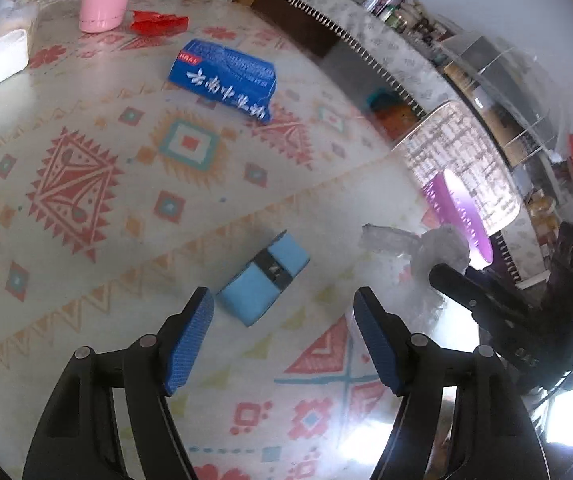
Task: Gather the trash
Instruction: 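Grasp the light-blue strap item with the left gripper while the right grasps the plastic wrap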
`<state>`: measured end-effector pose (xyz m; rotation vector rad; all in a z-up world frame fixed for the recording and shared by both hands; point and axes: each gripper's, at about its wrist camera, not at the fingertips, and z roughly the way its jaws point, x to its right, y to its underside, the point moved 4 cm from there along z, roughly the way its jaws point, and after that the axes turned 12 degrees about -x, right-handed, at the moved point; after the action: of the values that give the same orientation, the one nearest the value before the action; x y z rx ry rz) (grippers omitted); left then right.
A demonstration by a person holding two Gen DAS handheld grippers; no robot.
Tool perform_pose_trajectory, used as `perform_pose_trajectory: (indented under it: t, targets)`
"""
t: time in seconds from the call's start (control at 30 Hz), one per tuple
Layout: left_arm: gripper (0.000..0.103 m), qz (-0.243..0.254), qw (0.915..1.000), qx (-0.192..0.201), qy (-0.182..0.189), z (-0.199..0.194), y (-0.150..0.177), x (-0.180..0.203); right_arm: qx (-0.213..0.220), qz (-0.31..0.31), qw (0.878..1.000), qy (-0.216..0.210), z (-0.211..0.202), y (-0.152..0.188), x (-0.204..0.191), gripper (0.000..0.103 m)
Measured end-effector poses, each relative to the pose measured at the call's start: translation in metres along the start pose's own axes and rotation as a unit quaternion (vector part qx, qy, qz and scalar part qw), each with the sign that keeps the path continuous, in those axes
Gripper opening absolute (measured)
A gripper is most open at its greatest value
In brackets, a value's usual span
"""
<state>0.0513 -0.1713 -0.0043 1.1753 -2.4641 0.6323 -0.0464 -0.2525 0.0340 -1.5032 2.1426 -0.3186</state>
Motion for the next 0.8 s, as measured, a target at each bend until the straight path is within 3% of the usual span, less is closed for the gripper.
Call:
perform_pose_trajectory:
  t: [0.23, 0.5, 0.53, 0.57, 0.63, 0.8]
  targets:
    - [0.072, -0.033, 0.9961, 0.044, -0.069, 0.004, -0.008, -0.009, -0.013, 0.018, 1.0, -0.007, 0.003, 0.01, 0.014, 0.037]
    - [0.071, 0.018, 0.9915, 0.04, -0.123, 0.021, -0.007, 0.013, -0.021, 0.012, 0.999, -0.021, 0.006, 0.02, 0.009, 0.037]
    - [0.061, 0.023, 0.9908, 0.04, -0.128, 0.023, -0.007, 0.016, -0.021, 0.012, 0.999, -0.022, 0.005, 0.02, 0.009, 0.037]
    - [0.038, 0.024, 0.99, 0.04, -0.133, 0.024, -0.006, 0.017, -0.021, 0.013, 0.999, -0.023, 0.005, 0.021, 0.01, 0.037]
    - [0.029, 0.021, 0.9896, 0.041, -0.136, 0.023, -0.006, 0.018, -0.02, 0.014, 0.999, -0.023, 0.003, 0.023, 0.011, 0.037]
    - [0.028, -0.005, 0.9841, 0.084, -0.157, 0.005, -0.007, 0.016, -0.012, 0.017, 1.0, -0.023, -0.007, 0.029, 0.017, 0.037]
